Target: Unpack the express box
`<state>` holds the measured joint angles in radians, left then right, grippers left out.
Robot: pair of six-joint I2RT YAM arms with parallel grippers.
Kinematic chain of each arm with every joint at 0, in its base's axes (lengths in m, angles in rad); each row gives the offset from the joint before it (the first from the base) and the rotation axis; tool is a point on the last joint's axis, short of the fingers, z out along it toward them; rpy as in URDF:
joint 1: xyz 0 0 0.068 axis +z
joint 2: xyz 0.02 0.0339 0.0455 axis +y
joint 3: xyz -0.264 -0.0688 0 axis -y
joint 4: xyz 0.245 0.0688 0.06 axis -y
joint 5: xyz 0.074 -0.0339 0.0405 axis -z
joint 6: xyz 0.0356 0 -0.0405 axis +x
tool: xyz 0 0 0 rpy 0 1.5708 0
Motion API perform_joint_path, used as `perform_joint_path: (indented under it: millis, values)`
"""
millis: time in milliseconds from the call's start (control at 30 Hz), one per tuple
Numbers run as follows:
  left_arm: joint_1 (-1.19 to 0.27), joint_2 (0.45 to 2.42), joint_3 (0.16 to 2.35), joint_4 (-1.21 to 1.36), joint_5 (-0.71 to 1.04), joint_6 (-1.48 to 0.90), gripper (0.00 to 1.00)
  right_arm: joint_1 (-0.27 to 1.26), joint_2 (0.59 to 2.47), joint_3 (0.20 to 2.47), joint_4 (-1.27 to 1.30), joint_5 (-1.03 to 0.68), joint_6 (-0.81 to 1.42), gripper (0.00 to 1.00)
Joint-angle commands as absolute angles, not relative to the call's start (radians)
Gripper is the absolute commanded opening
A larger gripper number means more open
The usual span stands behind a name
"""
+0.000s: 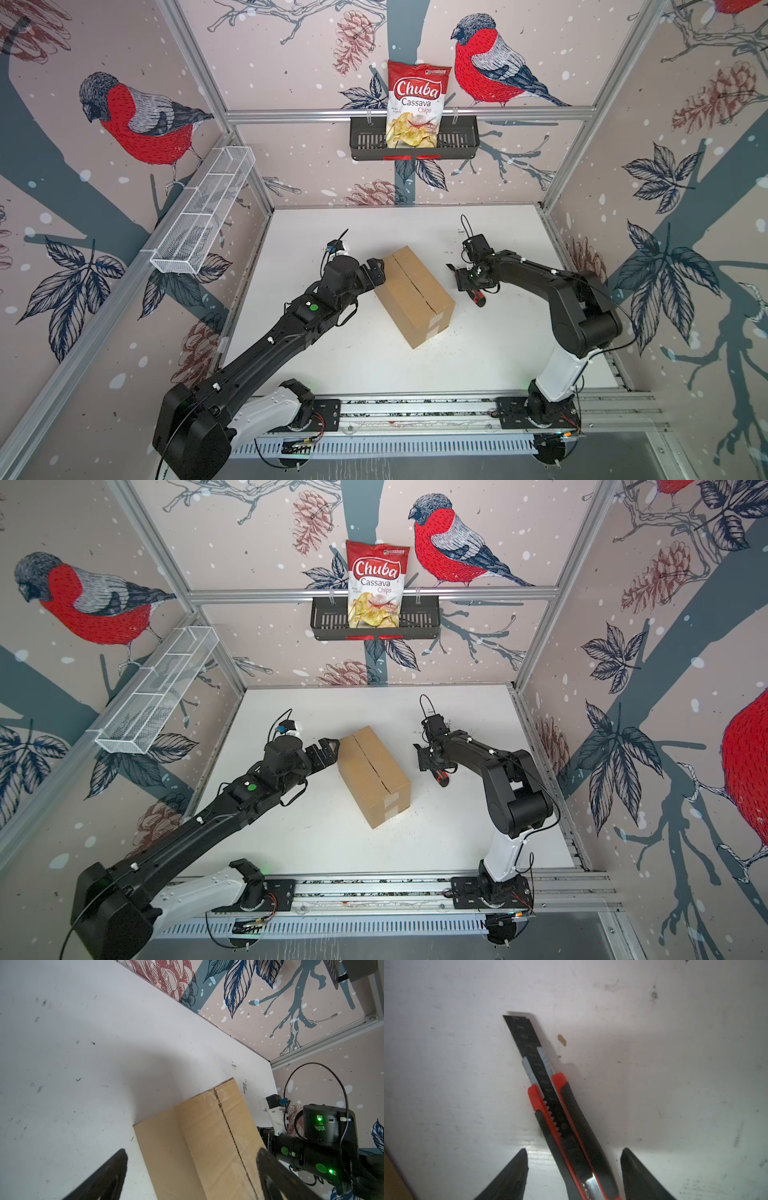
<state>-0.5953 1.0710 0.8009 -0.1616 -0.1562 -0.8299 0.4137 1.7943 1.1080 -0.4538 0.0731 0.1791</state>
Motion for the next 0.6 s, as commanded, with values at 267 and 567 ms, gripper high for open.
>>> perform_joint_path:
  millis: [267,567]
  values:
    - [-0.594,1.088,0.812,-0.133,-0.116,-0.805,0.96,0.428,1.784,1.056,-0.486,0.081,0.189,0.65]
    - [-0.594,1.103,0.840,-0.138,-0.104,-0.793,0.96,0.440,1.780,1.027,-0.482,0.080,0.207,0.53]
